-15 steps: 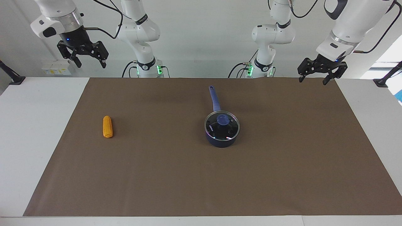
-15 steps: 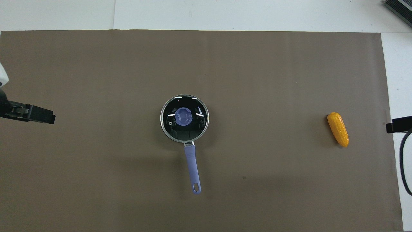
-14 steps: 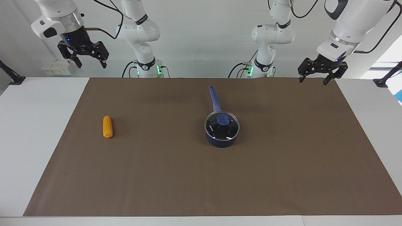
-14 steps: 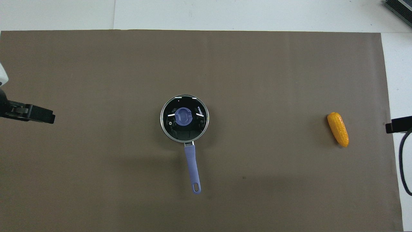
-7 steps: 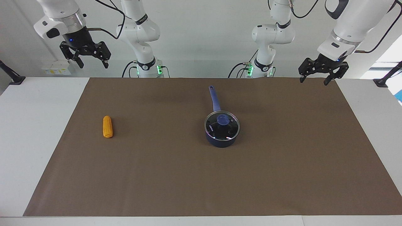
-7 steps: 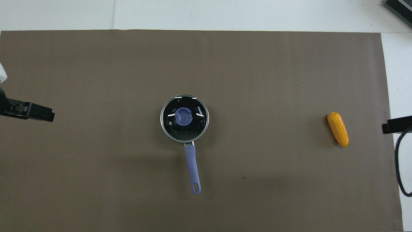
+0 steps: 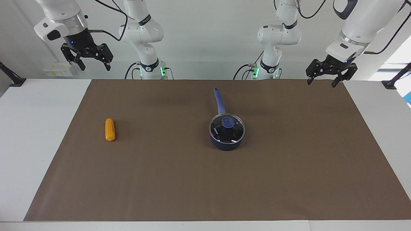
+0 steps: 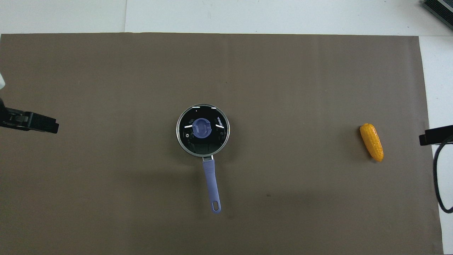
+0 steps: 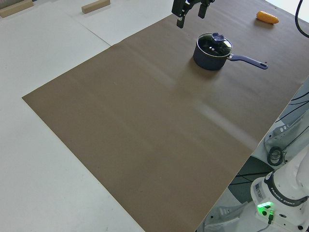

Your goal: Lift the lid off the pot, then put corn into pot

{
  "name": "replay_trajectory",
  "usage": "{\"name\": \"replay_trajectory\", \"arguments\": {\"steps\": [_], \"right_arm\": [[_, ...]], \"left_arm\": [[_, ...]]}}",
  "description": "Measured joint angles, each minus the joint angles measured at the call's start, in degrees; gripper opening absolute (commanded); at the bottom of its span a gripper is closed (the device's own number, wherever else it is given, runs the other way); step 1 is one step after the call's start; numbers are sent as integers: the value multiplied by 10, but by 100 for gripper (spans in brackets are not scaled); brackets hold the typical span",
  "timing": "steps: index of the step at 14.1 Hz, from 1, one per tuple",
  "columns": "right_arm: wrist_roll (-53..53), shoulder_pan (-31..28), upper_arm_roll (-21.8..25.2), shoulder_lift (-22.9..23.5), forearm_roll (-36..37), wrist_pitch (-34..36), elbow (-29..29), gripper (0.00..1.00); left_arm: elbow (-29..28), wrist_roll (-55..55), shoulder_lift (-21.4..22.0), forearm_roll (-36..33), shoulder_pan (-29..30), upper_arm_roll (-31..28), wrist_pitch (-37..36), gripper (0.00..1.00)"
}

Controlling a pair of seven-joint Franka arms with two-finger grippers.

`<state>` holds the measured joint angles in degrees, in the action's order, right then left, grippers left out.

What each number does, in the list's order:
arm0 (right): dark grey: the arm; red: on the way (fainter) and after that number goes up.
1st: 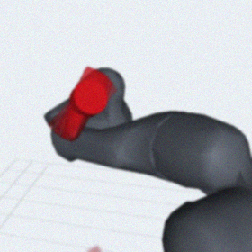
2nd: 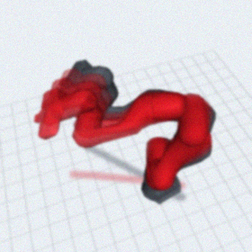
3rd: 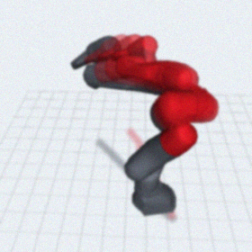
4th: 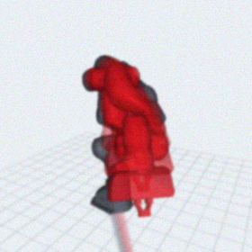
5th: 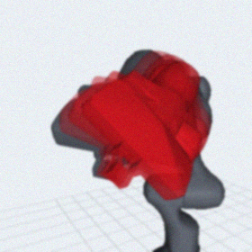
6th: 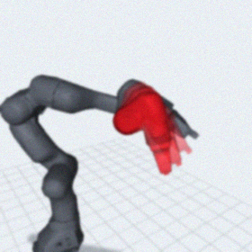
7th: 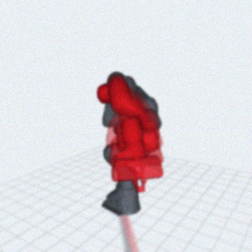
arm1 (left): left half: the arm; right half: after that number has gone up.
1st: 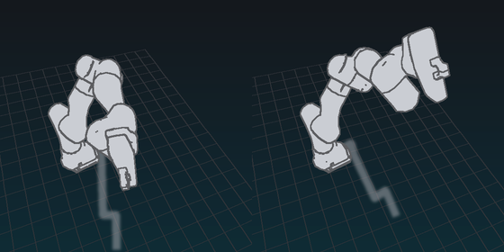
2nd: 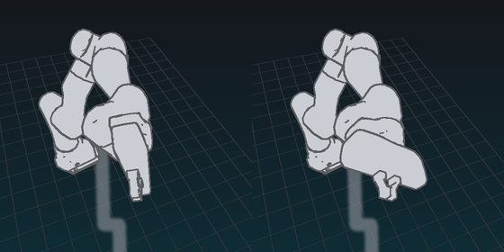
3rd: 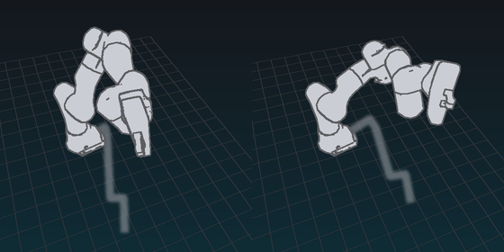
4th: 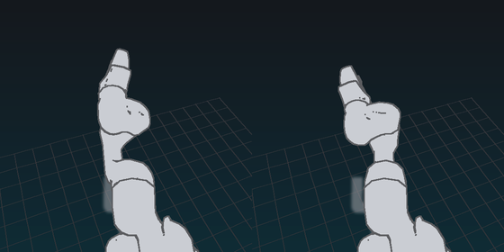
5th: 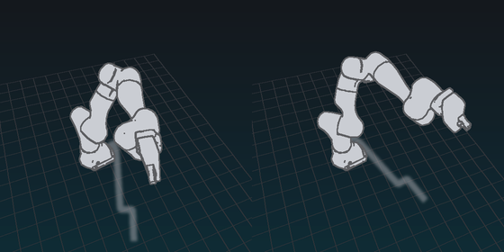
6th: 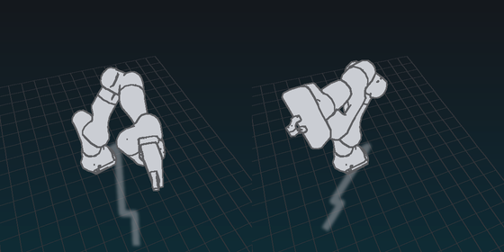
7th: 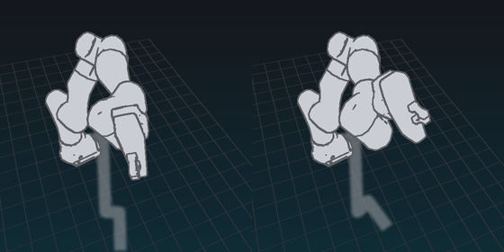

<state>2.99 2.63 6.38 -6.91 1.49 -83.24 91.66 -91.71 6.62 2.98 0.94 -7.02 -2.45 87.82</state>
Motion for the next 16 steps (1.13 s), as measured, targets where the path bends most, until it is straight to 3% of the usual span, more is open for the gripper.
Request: {"name": "replay_trajectory", "arguments": {"steps": [8, 16], "right_arm": [[0, 1, -2, 0, -1, 0, -3, 100], [0, 1, -2, 0, -1, 0, -3, 100]], "left_arm": [[-3, -24, -14, 5, -13, 12, 16, 100], [-17, -177, -57, 5, -118, 17, 84, 100]]}}
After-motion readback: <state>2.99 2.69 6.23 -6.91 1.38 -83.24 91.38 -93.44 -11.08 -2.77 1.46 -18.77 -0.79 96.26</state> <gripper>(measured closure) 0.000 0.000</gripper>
